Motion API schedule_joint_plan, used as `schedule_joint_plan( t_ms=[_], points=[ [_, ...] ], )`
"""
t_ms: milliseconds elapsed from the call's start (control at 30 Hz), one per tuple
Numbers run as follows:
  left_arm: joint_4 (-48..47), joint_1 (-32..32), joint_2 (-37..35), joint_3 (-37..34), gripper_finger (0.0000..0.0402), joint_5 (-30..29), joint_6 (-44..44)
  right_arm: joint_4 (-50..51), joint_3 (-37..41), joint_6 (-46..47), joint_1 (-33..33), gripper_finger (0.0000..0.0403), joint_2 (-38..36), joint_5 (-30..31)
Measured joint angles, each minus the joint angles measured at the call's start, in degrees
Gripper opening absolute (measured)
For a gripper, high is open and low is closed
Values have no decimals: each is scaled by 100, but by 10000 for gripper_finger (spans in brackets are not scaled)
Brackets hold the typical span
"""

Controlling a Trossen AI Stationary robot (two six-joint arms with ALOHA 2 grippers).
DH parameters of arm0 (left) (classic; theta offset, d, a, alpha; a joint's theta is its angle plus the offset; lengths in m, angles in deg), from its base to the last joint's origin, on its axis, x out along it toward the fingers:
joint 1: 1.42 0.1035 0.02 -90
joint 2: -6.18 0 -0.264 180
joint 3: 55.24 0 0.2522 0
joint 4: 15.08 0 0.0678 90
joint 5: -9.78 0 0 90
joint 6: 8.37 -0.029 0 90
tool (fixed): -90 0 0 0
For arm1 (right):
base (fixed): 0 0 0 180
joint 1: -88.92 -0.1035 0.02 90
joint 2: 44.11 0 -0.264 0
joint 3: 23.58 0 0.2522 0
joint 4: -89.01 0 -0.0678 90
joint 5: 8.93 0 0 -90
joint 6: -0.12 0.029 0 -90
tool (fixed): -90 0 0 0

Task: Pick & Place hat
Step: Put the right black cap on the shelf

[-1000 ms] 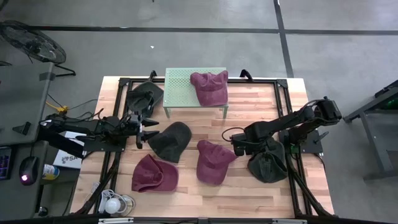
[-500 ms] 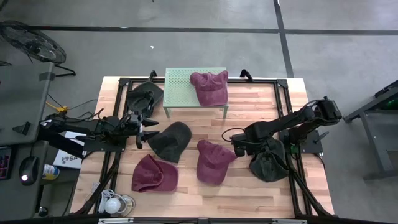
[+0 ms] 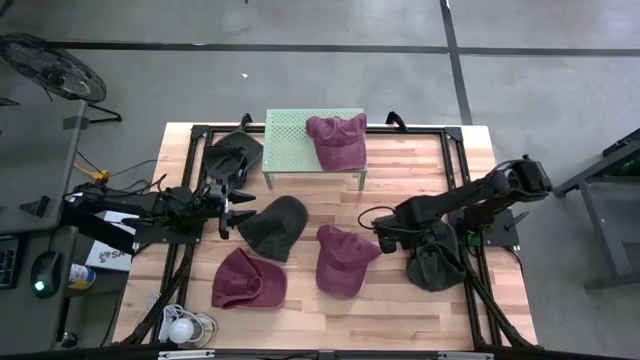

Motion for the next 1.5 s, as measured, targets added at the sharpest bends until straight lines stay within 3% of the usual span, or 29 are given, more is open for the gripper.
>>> schedule_joint_plan(
  t_ms=[333, 900, 1500],
  points=[
    [0, -1, 0, 0, 230, 0, 0, -154, 0, 302, -191, 8, -773, 311],
    [-1, 0, 1, 0, 230, 0, 0, -99, 0, 1207, -1062, 7, -2382, 2258],
    [-2, 1, -1, 0, 230, 1, 0, -83, 0, 19, -1106, 7, -3212, 2405]
  ],
)
